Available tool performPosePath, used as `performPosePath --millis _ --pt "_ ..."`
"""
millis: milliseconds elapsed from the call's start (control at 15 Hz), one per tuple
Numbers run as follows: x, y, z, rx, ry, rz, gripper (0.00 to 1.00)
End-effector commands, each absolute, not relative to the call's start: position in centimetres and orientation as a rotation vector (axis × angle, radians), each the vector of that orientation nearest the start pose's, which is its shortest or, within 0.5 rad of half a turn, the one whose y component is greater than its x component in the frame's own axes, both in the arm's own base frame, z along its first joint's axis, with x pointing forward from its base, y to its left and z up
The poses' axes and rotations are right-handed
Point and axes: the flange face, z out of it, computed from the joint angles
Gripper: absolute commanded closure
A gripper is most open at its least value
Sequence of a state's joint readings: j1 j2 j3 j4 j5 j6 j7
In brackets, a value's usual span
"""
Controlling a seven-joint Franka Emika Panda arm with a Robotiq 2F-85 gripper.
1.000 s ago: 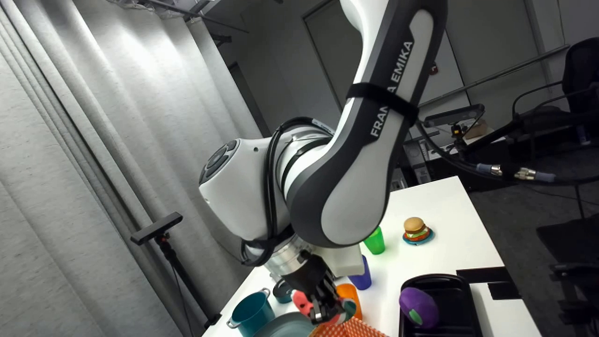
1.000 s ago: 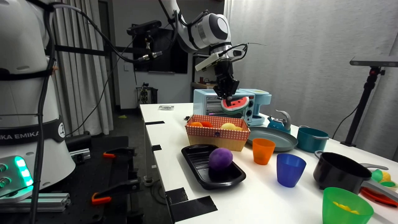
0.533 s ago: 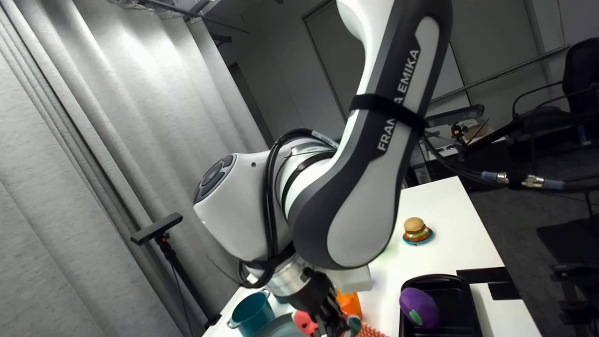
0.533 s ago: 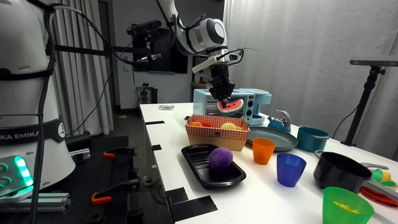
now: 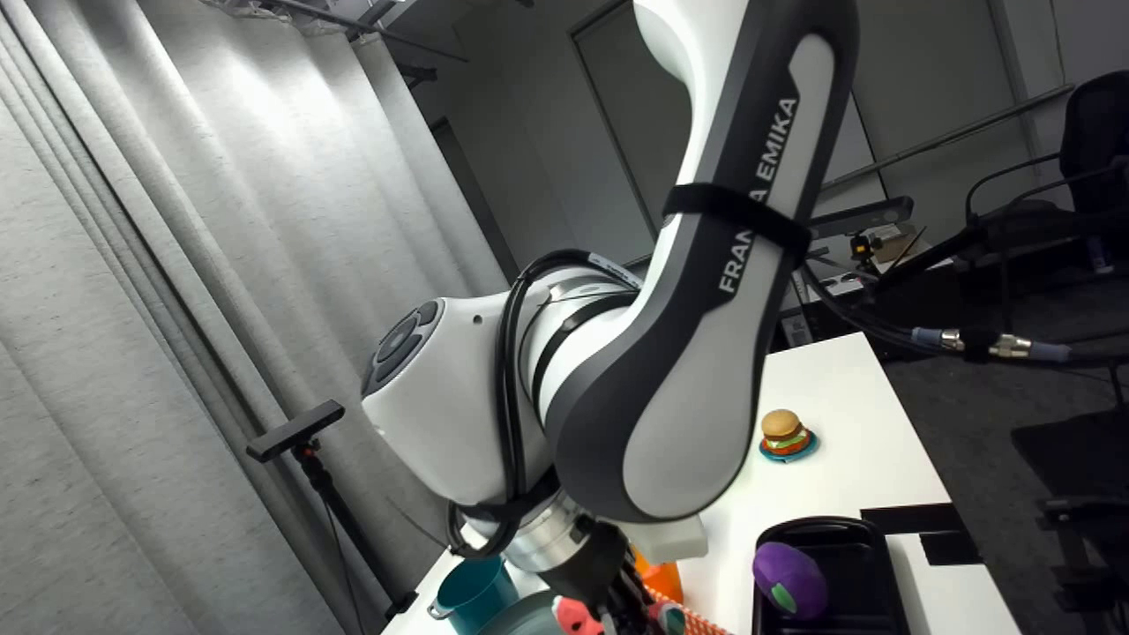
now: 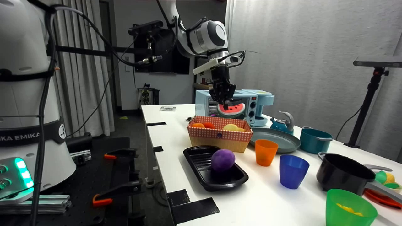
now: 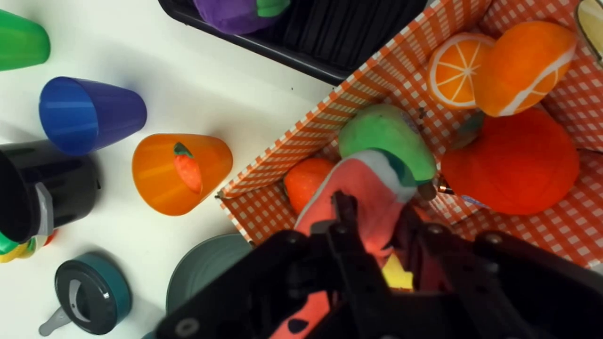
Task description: Remove the watermelon plushie from the box and put them on the tray,then put two of them back
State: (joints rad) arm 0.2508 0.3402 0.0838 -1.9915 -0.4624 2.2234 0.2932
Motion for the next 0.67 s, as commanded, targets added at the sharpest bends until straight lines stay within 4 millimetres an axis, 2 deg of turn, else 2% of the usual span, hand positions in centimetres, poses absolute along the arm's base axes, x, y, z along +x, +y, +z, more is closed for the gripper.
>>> performPosePath --millis 0,400,600 --pt "56.9 18.3 28.8 -3.419 -0.614 0.039 0.43" --pt "56.7 17.7 29.0 -3.424 -0.595 0.035 0.01" --pt "56.6 16.8 29.2 -3.427 -0.558 0.029 0.00"
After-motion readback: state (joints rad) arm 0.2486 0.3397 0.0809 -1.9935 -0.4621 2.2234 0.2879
